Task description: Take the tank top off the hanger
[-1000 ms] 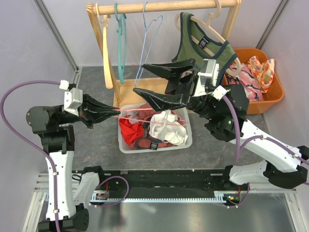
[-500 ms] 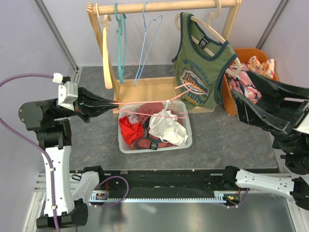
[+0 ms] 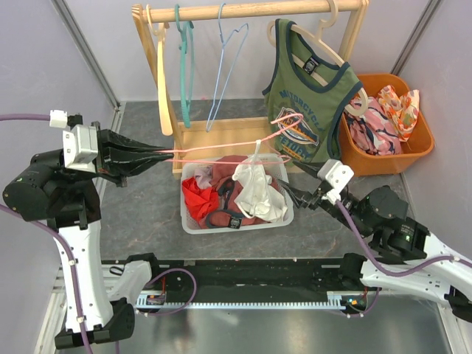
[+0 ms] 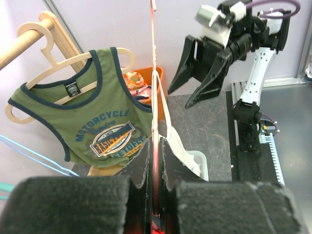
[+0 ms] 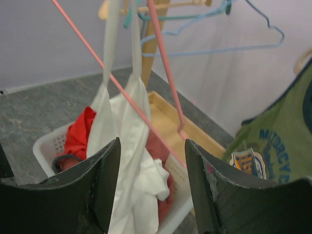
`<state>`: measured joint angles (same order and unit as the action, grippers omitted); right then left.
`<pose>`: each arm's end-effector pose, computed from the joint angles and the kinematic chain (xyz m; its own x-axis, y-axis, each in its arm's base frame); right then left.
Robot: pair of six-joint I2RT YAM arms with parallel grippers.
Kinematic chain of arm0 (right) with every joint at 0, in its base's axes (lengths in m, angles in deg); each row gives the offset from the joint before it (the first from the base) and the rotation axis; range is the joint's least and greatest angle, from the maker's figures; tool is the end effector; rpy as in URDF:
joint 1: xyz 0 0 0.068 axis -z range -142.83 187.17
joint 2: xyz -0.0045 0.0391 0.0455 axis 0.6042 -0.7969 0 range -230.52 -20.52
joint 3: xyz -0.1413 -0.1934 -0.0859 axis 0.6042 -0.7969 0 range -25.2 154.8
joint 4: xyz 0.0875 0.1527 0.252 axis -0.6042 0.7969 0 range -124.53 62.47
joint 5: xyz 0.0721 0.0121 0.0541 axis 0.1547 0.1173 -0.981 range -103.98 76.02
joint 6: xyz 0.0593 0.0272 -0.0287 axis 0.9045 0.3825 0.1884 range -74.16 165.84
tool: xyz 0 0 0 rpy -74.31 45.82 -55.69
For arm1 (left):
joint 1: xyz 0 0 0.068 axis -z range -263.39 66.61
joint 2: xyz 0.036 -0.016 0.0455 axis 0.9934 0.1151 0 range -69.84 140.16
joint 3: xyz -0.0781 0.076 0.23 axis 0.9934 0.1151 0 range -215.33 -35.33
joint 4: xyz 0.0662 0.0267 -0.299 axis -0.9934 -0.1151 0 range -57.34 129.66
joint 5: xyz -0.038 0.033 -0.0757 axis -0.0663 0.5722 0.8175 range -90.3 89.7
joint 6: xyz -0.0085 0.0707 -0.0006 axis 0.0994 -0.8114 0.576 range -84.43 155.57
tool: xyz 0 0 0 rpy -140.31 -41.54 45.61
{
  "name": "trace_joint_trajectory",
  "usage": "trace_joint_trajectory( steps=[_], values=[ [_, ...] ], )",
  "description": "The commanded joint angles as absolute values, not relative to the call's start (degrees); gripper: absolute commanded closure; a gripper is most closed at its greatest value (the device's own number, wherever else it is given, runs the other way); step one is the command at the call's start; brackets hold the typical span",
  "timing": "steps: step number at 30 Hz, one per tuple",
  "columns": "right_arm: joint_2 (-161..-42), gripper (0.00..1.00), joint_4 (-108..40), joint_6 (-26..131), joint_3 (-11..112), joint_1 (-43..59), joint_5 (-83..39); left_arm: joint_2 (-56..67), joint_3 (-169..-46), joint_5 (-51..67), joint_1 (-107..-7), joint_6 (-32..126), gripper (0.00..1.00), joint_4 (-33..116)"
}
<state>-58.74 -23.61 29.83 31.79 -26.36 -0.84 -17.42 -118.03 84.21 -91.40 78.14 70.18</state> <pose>0.1082 0.1875 0.4342 0.2712 -0.0576 -0.9608 -0.7245 0.6449 -0.2432 0.1395 -0.0393 0.5769 0.3203 -0.0202 -0.9471 0.9291 0.2018 0.3099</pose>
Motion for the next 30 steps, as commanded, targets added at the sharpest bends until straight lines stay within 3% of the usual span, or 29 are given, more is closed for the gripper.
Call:
trace_joint_trajectory(
  steps=[1,8,20,30],
  values=[
    [-54.63,0.36,-25.21,34.76,27.19,-26.46,12.10,-16.67,-118.83,81.52,-92.00,81.01,0.98,71.91],
    [-53.65,0.36,-33.81,34.50,18.13,-26.46,19.50,-16.93,-118.13,81.70,-92.18,82.41,0.98,73.14],
    [-60.16,0.39,-47.61,32.57,15.84,-22.78,16.96,-18.34,-115.06,82.75,-92.35,84.43,0.98,74.90],
    [-62.00,0.42,-47.89,33.00,16.55,-20.23,12.74,-19.22,-112.85,83.46,-92.27,84.61,0.98,75.69]
  ],
)
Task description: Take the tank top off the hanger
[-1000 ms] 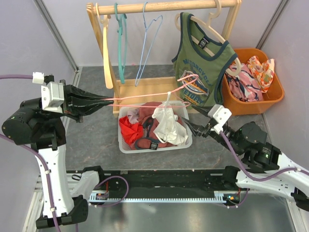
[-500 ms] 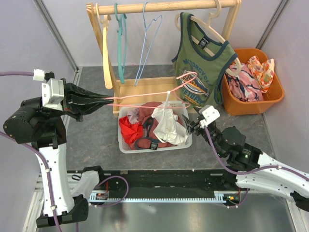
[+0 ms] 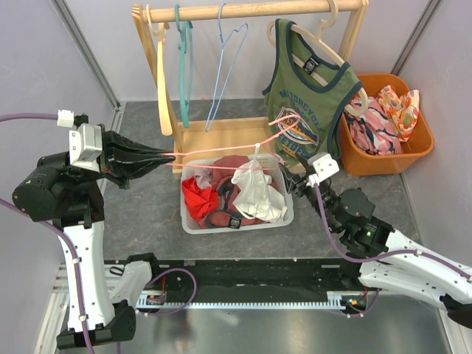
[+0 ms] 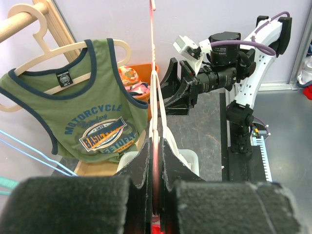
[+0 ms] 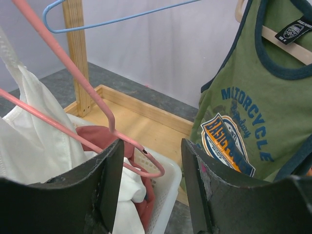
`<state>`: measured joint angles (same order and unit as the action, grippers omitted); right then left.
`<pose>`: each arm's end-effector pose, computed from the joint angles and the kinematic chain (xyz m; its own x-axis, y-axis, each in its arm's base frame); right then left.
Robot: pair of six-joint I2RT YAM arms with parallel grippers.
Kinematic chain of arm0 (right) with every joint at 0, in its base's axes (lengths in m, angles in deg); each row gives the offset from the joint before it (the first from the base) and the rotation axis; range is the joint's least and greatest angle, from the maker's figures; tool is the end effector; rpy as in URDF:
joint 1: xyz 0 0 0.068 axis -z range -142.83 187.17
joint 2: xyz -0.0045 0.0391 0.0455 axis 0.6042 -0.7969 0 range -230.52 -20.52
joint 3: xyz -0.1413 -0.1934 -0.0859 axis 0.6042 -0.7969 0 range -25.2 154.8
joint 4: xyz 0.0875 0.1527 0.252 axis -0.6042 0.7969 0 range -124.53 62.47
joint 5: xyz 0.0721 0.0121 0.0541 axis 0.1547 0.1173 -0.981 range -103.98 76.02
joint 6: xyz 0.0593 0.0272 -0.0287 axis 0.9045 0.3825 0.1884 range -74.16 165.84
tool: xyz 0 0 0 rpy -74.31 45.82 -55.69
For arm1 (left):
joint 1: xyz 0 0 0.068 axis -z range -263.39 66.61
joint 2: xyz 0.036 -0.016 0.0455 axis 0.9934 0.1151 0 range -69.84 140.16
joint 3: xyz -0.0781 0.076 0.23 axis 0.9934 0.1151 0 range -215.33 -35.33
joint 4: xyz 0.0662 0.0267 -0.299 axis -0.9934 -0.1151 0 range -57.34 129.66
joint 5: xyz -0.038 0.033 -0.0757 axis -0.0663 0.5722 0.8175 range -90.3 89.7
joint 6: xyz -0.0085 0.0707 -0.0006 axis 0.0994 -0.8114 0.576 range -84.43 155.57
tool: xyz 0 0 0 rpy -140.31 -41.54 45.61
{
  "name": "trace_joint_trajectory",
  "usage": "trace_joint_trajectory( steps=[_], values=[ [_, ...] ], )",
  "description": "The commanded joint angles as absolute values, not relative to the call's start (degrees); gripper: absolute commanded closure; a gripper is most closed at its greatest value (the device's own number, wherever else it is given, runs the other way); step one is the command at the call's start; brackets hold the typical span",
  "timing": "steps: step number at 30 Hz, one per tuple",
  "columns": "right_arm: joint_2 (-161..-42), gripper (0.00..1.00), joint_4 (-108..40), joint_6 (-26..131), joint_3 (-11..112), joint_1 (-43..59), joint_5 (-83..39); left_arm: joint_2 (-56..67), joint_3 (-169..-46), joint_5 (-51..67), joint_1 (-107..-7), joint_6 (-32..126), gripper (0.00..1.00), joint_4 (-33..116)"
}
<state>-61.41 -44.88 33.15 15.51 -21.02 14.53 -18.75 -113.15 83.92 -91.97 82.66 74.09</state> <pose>0.1566 0.1995 0.3551 0.2004 -0.0429 -0.9788 -0.4663 0.8744 -0.1338 0.1470 -0.0368 0.5597 0.2531 -0.0363 -0.9668 0.9473 0.2122 0.2401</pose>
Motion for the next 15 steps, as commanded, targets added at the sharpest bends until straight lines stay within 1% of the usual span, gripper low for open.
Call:
trace_joint_trajectory(
  steps=[1,9,12,13,15],
  values=[
    [-62.53,0.42,-47.89,32.92,16.55,-20.05,12.21,-19.22,-112.85,83.54,-92.18,84.70,0.98,75.69],
    [-67.18,0.43,-50.96,30.72,18.21,-19.26,11.33,-19.21,-113.12,83.63,-92.27,85.14,0.98,76.04],
    [-70.61,0.48,-51.49,28.53,20.32,-19.26,11.77,-19.30,-113.12,83.63,-92.27,85.49,0.98,76.40],
    [-71.40,0.53,-51.84,27.22,20.85,-19.17,11.85,-19.48,-113.20,83.72,-92.27,85.66,0.98,76.40],
    [-71.85,0.60,-51.49,26.24,21.55,-19.26,11.86,-19.57,-113.21,84.07,-92.18,85.67,0.98,76.48]
  ],
)
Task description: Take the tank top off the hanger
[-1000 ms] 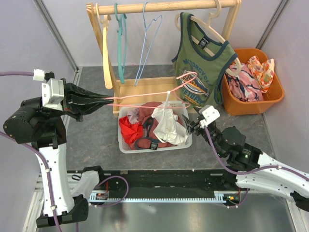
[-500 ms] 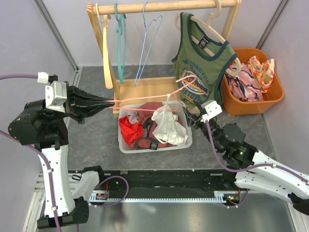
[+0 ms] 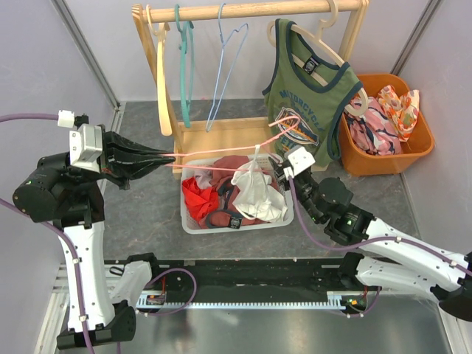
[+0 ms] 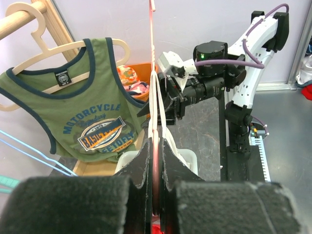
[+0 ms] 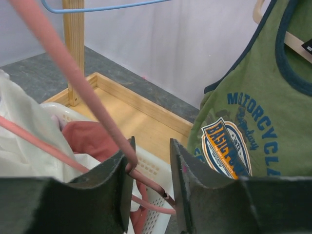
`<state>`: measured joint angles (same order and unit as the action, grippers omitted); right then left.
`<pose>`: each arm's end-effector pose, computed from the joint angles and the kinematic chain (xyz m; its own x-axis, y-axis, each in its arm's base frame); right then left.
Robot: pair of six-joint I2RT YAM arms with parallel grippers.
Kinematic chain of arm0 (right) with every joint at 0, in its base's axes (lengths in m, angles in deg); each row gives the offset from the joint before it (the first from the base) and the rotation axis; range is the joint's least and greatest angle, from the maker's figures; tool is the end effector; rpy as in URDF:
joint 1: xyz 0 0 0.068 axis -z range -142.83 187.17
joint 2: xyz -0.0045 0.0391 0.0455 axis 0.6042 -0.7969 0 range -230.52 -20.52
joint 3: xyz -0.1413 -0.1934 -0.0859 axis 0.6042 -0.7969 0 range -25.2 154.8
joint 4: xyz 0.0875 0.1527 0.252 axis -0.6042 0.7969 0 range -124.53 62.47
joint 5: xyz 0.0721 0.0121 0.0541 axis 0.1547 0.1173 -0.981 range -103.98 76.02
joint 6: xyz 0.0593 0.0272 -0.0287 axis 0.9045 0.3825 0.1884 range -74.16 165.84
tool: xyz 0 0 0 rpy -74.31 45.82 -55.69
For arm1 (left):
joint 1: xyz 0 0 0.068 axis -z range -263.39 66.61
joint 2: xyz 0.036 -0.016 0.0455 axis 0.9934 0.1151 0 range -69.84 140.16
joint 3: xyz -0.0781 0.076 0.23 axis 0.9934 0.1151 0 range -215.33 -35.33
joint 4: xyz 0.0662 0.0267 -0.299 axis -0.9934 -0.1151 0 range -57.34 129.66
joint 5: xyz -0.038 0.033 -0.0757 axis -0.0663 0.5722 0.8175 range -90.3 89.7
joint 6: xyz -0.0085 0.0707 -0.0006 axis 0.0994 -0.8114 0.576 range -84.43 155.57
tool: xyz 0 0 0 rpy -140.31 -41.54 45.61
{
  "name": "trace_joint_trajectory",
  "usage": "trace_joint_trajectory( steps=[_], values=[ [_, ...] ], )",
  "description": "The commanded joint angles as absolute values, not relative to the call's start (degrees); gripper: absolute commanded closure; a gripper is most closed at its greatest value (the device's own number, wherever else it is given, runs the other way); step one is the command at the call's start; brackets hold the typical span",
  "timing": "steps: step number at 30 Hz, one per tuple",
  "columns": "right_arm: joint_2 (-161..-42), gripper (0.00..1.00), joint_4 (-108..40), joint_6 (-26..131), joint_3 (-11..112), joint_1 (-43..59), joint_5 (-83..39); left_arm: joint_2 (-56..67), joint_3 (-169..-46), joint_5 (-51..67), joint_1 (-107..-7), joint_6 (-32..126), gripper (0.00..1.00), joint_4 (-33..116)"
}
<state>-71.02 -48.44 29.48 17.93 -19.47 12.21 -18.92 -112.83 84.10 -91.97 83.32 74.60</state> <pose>0.1804 0.2270 0.3388 0.2033 -0.1507 -0.9675 -0.4700 0.8518 -0.2314 0.1464 -0.0369 0.5587 0.2478 -0.0356 -0.9682 0.9491 0.2094 0.2352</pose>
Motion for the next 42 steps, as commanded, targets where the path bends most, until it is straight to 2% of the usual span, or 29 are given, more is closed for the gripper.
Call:
trace_joint_trajectory(
  steps=[1,4,7,13,20,23,25,28,29,30,31,32,34,36,40,42],
  values=[
    [-71.76,0.71,-50.27,25.71,22.51,-19.26,11.94,-19.83,-113.20,84.16,-92.27,85.58,0.98,76.40],
    [-70.10,0.90,-49.03,23.78,24.01,-19.17,13.35,-20.18,-112.33,84.25,-92.27,85.23,0.98,76.40],
    [-67.90,0.99,-47.98,22.11,25.68,-19.17,13.70,-20.53,-110.75,84.25,-92.27,84.09,0.98,75.87],
    [-67.72,1.00,-47.01,21.40,29.55,-19.17,12.12,-21.85,-104.96,85.39,-92.27,73.11,0.98,65.68],
    [-72.11,1.00,-46.83,18.07,36.22,-19.17,9.22,-24.84,-99.23,85.83,-92.27,50.29,0.98,42.32],
    [-75.00,1.00,-42.90,14.03,41.04,-19.17,5.89,-25.28,-98.35,85.04,-92.27,42.38,0.98,33.27],
    [-77.11,1.00,-35.08,10.18,45.00,-19.17,4.22,-25.46,-98.52,83.99,-92.27,39.36,0.97,28.51],
    [-80.55,1.00,-24.53,6.04,52.04,-19.34,3.95,-25.28,-99.66,82.40,-92.27,35.92,0.80,24.99],
    [-82.29,1.00,-22.25,5.24,54.75,-19.26,4.03,-25.19,-100.10,82.14,-92.18,35.66,0.68,24.63],
    [-83.01,1.00,-17.87,4.36,56.08,-19.34,4.47,-25.19,-100.46,81.35,-92.27,35.66,0.60,24.28],
    [-83.88,1.00,-15.65,3.48,57.40,-19.69,5.08,-25.02,-101.59,81.00,-92.27,35.66,0.42,23.49],
    [-85.72,1.00,-13.37,1.38,59.94,-20.22,6.83,-25.10,-102.30,80.65,-92.27,33.74,0.37,23.05],
    [-87.31,1.00,-7.65,-0.65,61.71,-23.28,10.69,-25.63,-104.32,78.63,-92.27,33.46,0.31,22.17],
    [-88.90,1.00,-4.75,-3.46,62.34,-25.31,17.29,-26.59,-105.46,77.66,-92.27,33.37,0.30,22.08],
    [-90.48,1.00,1.50,-3.56,63.04,-28.65,21.08,-30.11,-105.21,77.57,-92.27,34.60,0.30,21.99],
    [-90.22,1.00,3.52,-1.47,63.04,-28.92,19.26,-32.39,-103.98,77.74,-92.18,35.04,0.30,21.99]
  ],
)
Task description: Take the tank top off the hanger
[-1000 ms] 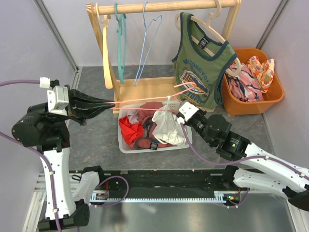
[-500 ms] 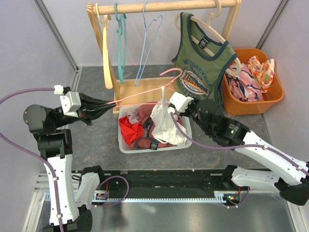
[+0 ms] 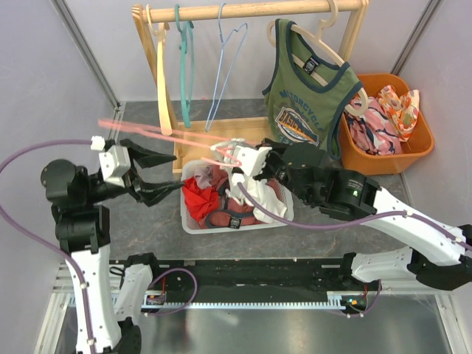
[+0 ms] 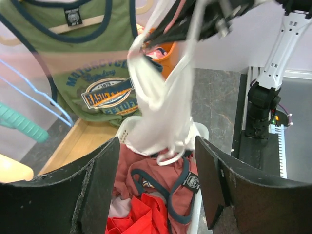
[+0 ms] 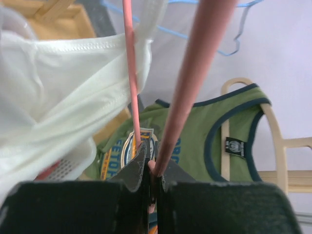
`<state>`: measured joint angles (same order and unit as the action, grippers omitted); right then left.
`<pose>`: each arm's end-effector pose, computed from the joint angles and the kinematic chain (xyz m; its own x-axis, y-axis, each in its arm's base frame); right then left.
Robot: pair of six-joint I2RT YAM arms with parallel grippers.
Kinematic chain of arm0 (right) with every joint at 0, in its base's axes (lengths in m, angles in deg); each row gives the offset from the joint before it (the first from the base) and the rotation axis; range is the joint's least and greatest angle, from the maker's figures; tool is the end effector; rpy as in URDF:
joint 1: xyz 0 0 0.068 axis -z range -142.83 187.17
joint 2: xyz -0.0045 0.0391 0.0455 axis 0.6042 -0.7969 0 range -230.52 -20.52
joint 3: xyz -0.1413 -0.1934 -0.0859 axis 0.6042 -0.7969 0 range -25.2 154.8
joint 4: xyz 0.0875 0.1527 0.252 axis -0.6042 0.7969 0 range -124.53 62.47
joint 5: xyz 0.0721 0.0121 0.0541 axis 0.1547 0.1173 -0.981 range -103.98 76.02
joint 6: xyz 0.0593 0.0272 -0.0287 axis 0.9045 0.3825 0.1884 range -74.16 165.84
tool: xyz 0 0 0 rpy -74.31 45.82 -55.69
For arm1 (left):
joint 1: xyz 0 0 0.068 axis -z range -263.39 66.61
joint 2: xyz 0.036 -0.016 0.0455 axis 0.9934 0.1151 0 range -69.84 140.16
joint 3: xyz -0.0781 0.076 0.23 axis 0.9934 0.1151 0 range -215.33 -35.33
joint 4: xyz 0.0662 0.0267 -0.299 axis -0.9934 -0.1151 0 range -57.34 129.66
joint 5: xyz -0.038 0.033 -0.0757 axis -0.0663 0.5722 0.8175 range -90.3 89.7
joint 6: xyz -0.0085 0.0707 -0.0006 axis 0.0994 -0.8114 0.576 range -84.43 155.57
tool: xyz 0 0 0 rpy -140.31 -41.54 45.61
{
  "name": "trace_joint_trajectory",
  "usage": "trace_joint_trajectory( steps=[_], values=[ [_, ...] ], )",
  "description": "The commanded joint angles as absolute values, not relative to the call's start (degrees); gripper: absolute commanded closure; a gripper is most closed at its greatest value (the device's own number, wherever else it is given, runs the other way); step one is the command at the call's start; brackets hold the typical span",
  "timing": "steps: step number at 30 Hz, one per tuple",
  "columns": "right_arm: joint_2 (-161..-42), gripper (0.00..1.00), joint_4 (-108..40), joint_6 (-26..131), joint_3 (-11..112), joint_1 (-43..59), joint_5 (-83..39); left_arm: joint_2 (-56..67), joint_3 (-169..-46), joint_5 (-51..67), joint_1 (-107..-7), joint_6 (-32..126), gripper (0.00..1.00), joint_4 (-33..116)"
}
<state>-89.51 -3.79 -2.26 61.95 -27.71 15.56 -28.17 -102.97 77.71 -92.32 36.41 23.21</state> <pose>0.1596 0.2724 0.4634 0.3724 -0.7308 -0.5720 -0.4584 0.3911 -0.7981 0.1665 -0.0318 0.4731 0.1498 0.0205 -0.9885 0.9231 0.3552 0.1473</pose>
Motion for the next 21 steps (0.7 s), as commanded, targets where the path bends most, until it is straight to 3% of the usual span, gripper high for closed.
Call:
trace_joint_trajectory(
  steps=[1,10,16,21],
  values=[
    [-90.22,1.00,4.57,-0.58,63.56,-29.01,18.02,-32.92,-103.45,78.09,-92.27,35.04,0.30,22.08],
    [-91.27,1.00,13.54,7.60,70.07,-29.19,-0.08,-36.26,-102.57,80.64,-92.27,37.32,0.28,22.17],
    [-93.73,1.00,16.01,12.52,69.11,-28.58,-0.80,-38.11,-106.09,85.38,-92.27,42.93,0.30,22.08],
    [-95.75,1.00,16.45,14.28,66.73,-27.61,-0.89,-42.85,-101.79,89.34,-92.18,44.45,0.30,21.99]
  ],
)
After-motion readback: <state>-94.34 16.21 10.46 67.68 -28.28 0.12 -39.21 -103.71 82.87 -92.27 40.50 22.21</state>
